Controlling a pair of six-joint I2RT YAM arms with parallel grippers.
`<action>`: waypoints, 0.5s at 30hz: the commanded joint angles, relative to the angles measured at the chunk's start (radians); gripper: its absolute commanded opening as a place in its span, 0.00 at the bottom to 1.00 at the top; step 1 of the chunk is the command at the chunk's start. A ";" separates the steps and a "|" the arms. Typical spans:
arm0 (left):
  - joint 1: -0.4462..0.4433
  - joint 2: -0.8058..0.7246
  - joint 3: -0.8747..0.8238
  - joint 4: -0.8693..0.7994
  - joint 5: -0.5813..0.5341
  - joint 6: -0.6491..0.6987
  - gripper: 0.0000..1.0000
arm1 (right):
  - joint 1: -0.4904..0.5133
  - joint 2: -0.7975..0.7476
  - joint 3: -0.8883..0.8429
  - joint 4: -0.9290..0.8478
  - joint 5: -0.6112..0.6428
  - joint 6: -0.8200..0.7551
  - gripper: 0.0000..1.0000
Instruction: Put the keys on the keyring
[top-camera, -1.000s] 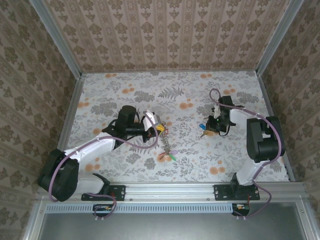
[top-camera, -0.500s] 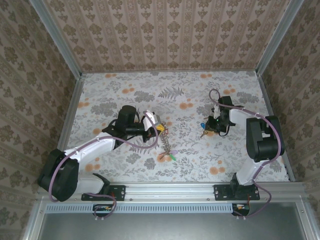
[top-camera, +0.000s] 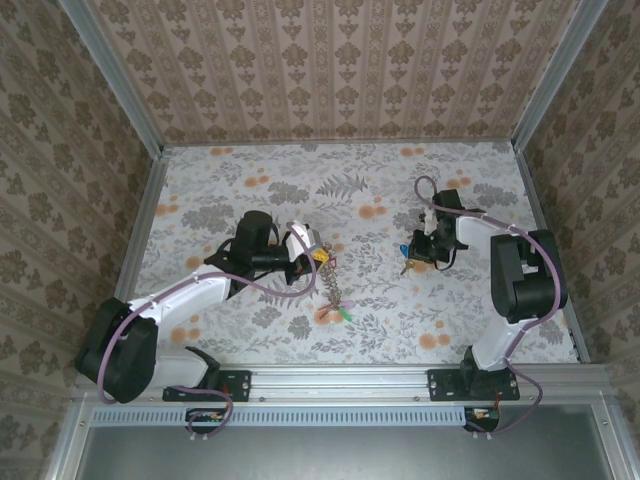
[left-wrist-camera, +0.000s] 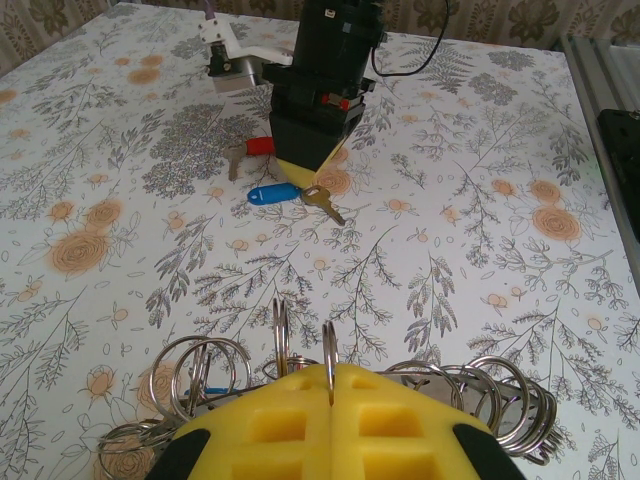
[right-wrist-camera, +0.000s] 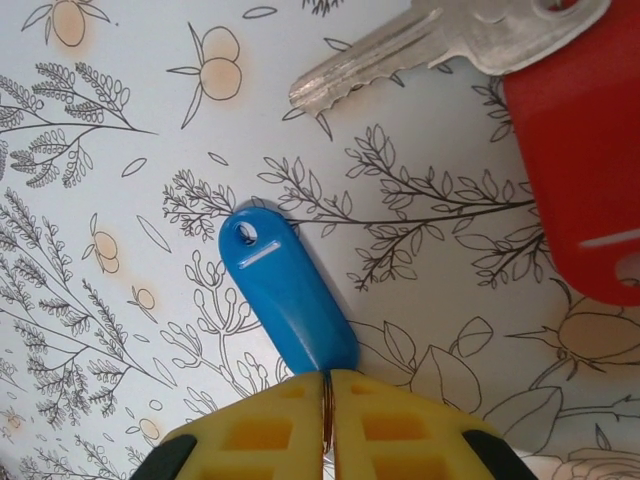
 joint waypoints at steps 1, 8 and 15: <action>0.001 -0.007 0.035 0.022 0.032 0.020 0.00 | 0.011 0.020 0.027 -0.021 0.029 0.003 0.13; 0.002 -0.010 0.036 0.020 0.030 0.020 0.00 | 0.017 0.036 0.040 -0.038 0.046 -0.005 0.13; 0.002 -0.008 0.040 0.018 0.029 0.020 0.00 | 0.023 -0.018 0.024 -0.032 0.060 -0.013 0.06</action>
